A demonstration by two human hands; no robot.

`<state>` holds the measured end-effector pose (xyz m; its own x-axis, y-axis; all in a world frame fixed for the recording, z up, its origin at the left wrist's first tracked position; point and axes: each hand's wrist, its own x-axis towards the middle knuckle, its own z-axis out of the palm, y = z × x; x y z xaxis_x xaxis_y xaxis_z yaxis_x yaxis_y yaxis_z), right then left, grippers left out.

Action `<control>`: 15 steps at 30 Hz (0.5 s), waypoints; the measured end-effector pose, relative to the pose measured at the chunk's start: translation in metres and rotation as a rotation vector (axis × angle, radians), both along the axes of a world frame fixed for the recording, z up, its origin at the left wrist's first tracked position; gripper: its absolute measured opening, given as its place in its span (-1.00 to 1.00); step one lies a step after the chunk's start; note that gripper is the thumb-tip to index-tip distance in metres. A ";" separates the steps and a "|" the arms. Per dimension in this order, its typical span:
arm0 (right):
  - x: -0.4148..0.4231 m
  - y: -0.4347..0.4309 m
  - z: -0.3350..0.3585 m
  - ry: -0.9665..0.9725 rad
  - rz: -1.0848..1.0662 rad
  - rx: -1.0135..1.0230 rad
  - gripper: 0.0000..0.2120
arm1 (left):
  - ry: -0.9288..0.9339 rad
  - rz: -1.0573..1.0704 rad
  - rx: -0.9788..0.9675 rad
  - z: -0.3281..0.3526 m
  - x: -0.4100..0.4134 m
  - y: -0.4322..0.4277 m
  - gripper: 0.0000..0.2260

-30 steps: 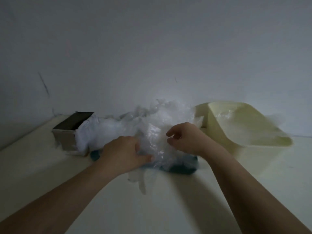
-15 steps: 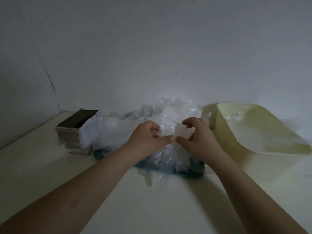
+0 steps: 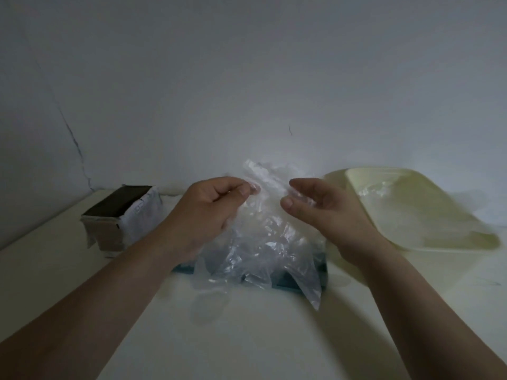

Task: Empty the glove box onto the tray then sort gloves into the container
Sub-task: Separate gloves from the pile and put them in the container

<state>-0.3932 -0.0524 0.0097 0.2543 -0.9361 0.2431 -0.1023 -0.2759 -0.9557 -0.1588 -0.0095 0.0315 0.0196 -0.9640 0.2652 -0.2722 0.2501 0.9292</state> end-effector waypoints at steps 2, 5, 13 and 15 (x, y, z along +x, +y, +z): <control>-0.001 0.000 0.000 -0.081 0.029 0.027 -0.51 | 0.044 -0.018 -0.018 -0.003 -0.001 -0.001 -0.82; -0.001 0.000 0.002 -0.166 0.070 0.057 -0.70 | 0.123 0.033 -0.018 -0.011 -0.001 -0.004 -0.81; 0.006 0.003 0.002 -0.268 0.064 0.243 -0.83 | -0.084 0.001 0.016 -0.021 -0.021 -0.005 -0.90; 0.004 -0.002 0.000 -0.181 -0.087 0.137 -0.87 | -0.166 -0.014 0.047 -0.022 -0.014 -0.008 -0.91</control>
